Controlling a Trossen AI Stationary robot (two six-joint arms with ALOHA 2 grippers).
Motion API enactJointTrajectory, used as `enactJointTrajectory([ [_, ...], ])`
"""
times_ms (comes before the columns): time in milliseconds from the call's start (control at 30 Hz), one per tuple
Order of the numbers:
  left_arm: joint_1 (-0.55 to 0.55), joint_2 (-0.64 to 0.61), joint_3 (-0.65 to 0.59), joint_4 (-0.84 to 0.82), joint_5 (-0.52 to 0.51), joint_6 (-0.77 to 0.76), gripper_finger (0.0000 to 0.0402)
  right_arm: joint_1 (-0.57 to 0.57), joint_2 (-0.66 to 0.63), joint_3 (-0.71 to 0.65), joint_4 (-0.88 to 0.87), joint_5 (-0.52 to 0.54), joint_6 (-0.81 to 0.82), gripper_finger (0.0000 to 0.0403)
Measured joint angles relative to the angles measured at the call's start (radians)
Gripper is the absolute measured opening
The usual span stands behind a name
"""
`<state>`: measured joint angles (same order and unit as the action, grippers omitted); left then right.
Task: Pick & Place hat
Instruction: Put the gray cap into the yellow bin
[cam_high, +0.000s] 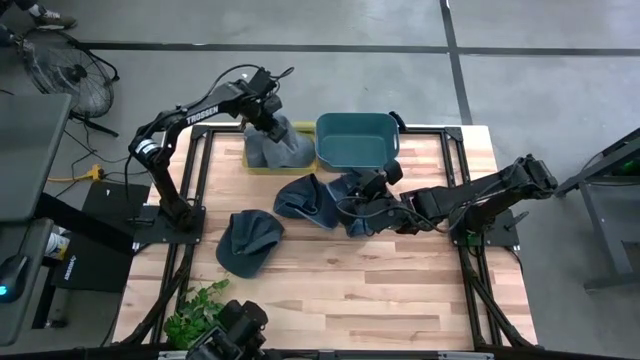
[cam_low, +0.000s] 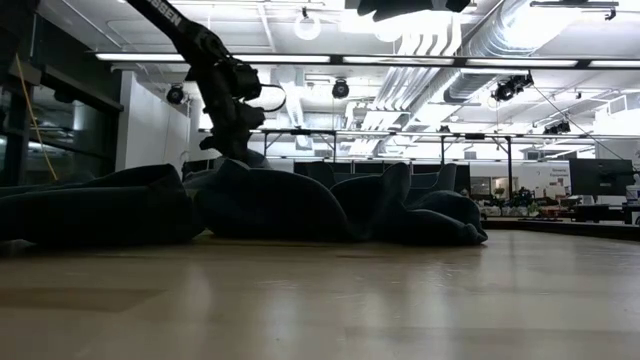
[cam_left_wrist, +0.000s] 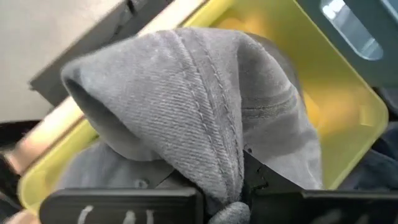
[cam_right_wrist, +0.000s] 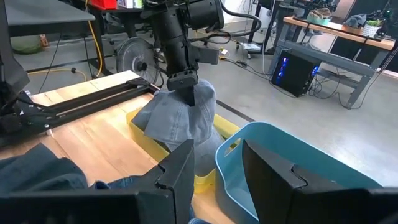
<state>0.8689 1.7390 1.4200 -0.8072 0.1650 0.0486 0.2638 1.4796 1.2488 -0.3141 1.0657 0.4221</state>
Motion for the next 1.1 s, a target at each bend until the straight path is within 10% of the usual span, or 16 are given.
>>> enactJointTrajectory([
  [333, -0.016, -0.001, 0.000, -0.039, 0.035, 0.003, 0.0024, 0.000, 0.000, 0.000, -0.004, -0.007, -0.003, 0.0129],
  [1100, -0.065, -0.002, 0.114, -0.166, -0.154, 0.065, 0.0300, 0.000, 0.000, 0.000, -0.026, -0.066, 0.022, 0.0129],
])
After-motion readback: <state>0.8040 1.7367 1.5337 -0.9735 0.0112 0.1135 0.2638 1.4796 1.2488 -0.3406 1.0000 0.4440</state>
